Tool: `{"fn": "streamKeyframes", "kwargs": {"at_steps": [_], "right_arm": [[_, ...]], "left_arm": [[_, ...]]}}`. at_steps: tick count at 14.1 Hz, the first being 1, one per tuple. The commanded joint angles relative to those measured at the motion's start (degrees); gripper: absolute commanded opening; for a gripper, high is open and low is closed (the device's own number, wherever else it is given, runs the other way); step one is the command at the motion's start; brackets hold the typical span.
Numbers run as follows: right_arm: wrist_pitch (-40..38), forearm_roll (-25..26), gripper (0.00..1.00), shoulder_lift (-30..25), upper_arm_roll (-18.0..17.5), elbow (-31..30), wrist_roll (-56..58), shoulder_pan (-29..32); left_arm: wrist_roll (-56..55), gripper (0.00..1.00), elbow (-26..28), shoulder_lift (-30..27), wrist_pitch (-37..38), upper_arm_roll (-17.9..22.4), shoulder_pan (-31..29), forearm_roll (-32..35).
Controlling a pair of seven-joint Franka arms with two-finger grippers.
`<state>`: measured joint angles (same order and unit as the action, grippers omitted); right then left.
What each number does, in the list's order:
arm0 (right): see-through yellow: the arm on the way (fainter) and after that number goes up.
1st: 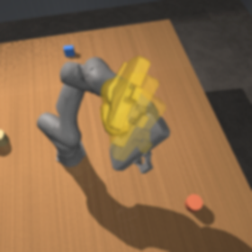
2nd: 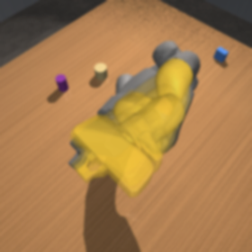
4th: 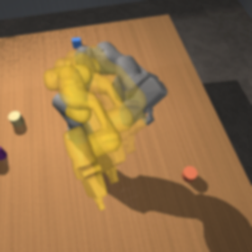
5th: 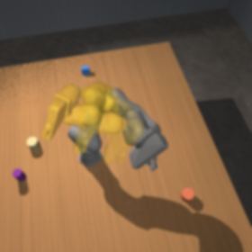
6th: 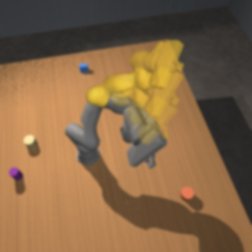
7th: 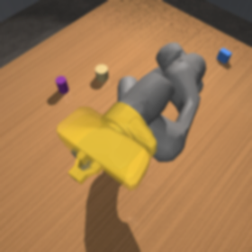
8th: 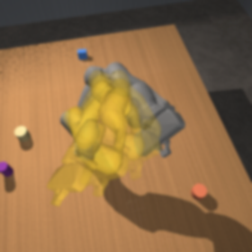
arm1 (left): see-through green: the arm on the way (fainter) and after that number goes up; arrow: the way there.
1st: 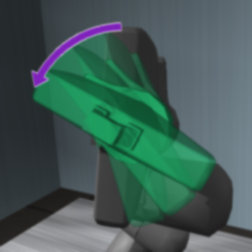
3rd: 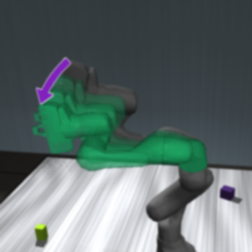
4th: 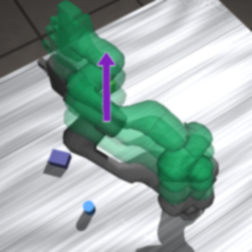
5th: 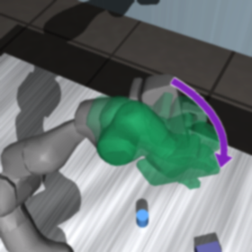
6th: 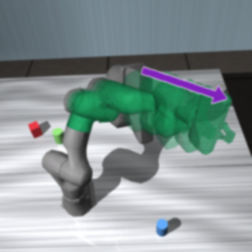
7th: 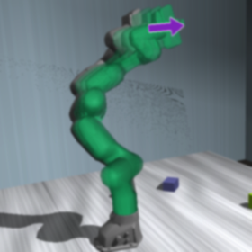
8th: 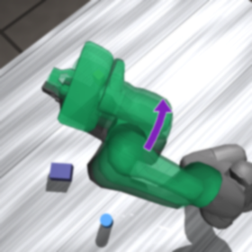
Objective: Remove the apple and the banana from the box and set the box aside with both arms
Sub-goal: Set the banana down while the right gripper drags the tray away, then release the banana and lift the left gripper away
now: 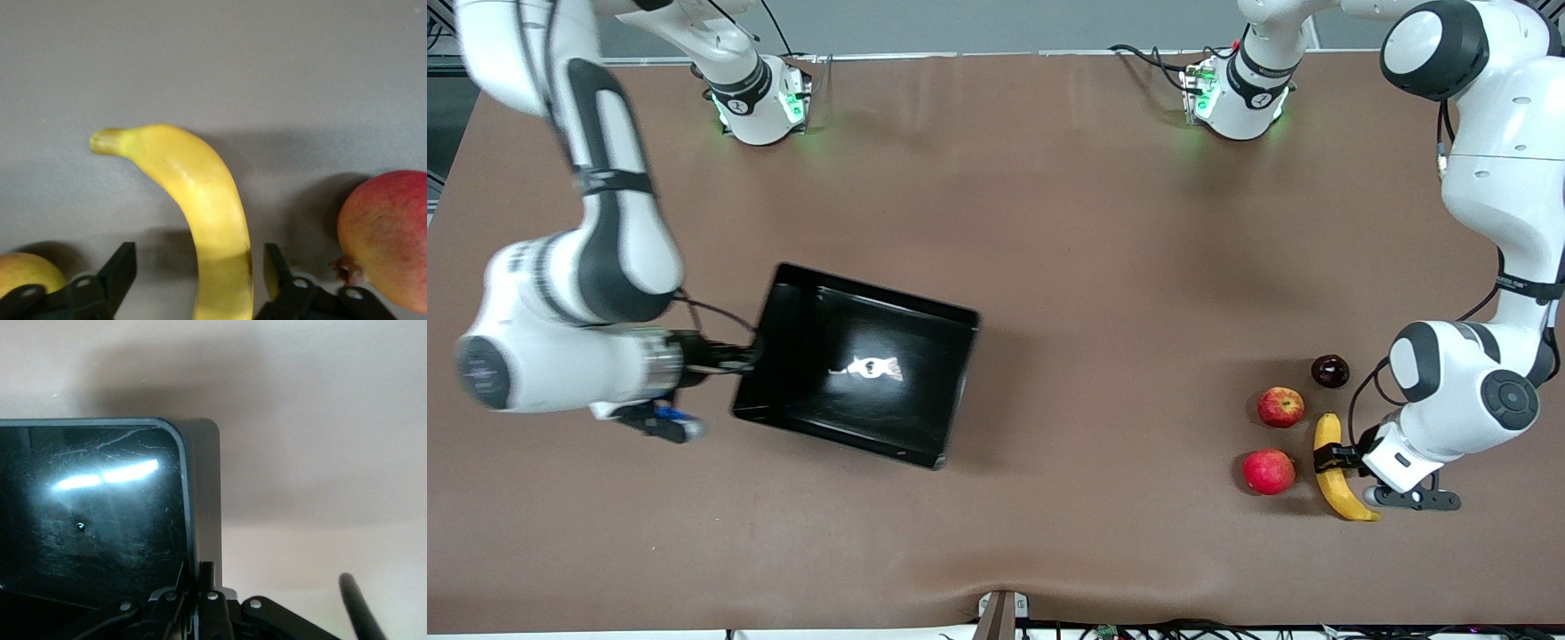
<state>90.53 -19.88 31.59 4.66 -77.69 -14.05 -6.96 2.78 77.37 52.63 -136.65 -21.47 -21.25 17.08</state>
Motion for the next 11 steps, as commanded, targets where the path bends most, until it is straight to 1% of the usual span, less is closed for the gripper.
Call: {"fn": "streamKeyframes", "kwargs": {"at_steps": [1,2,3,4,6,8,10,11], "right_arm": [[-0.53,1.32,0.0,-2.06,-1.24,-3.69,8.83,6.84],[-0.09,3.16,0.0,-1.8,-1.32,-4.04,11.73,9.65],[0.35,5.01,0.0,-1.45,-1.32,-4.13,14.98,12.2],[1.57,6.07,0.0,-1.1,-1.32,-4.57,18.84,14.49],[7.17,6.17,0.0,-0.57,-1.32,-8.07,25.97,19.15],[12.72,6.17,0.0,0.31,-1.32,-10.98,32.04,22.15],[14.14,6.26,0.0,2.94,-1.32,-10.64,37.23,24.09],[16.33,6.17,0.0,4.26,-1.32,-10.64,38.64,24.88]], "left_arm": [[1.0,1.0,0.06,-4.19,1.99,-0.41,-0.02,-0.38],[1.0,1.0,0.06,-5.42,3.48,-1.02,0.15,-0.46],[0.82,1.0,0.06,-7.09,5.32,-2.77,-0.19,-0.46],[0.73,1.0,0.24,-8.32,7.26,-3.65,-0.28,-0.55],[0.47,1.0,0.59,-11.66,11.47,-4.45,-0.11,-0.55],[0.38,1.0,0.68,-15.35,16.74,-5.42,-0.11,-0.55],[-0.66,1.0,1.47,-19.56,21.58,-5.86,-0.02,-0.73],[-1.54,1.0,1.99,-21.67,24.21,-6.03,0.15,-0.73]]}}
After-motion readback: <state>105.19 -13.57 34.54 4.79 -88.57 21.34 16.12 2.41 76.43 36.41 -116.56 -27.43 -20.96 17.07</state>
